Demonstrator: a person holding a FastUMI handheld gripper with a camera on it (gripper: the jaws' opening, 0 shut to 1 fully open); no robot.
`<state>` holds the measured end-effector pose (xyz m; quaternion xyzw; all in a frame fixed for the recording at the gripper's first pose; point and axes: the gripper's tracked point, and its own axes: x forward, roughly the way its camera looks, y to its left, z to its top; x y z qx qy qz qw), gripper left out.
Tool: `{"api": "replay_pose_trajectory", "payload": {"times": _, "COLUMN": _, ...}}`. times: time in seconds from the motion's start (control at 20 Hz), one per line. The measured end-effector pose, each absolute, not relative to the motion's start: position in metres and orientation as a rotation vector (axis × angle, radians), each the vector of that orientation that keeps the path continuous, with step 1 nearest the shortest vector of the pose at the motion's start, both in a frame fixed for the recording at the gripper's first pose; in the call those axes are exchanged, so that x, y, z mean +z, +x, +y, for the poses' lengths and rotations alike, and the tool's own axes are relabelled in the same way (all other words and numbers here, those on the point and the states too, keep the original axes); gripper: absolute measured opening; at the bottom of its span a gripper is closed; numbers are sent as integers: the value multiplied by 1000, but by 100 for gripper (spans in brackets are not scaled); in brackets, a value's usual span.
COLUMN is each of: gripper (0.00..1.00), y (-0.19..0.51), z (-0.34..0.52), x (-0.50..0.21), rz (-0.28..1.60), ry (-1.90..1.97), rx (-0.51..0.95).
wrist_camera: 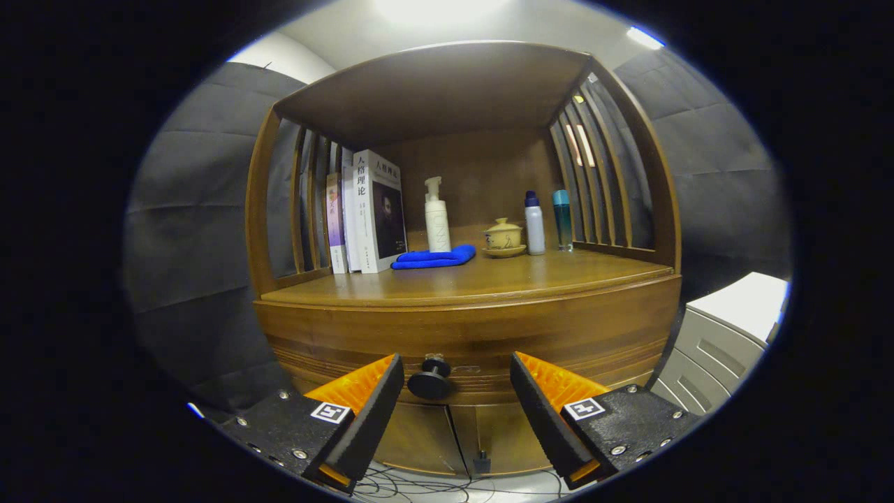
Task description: Pull open the drawer, take out the items inside it, and place them on the countertop above the cabinet.
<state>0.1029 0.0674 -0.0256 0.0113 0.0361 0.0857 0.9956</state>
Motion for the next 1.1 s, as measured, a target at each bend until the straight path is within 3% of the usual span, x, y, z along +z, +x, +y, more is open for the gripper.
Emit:
{"api": "replay_pose_trajectory", "payload": {"times": 0.25, "gripper": 94, "y": 123, "z": 85, "x": -40, "rz": 90, "ry": 8, "rx": 183}}
{"api": "replay_pose_trajectory", "payload": {"times": 0.45, "gripper": 86, "y": 135, "z": 92, "x": -51, "rz": 109, "ry": -44, "rx": 176}}
{"api": "replay_pose_trajectory", "payload": {"times": 1.1, "gripper": 35, "y": 136, "z": 98, "x": -62, "rz": 130, "ry": -53, "rx": 210}}
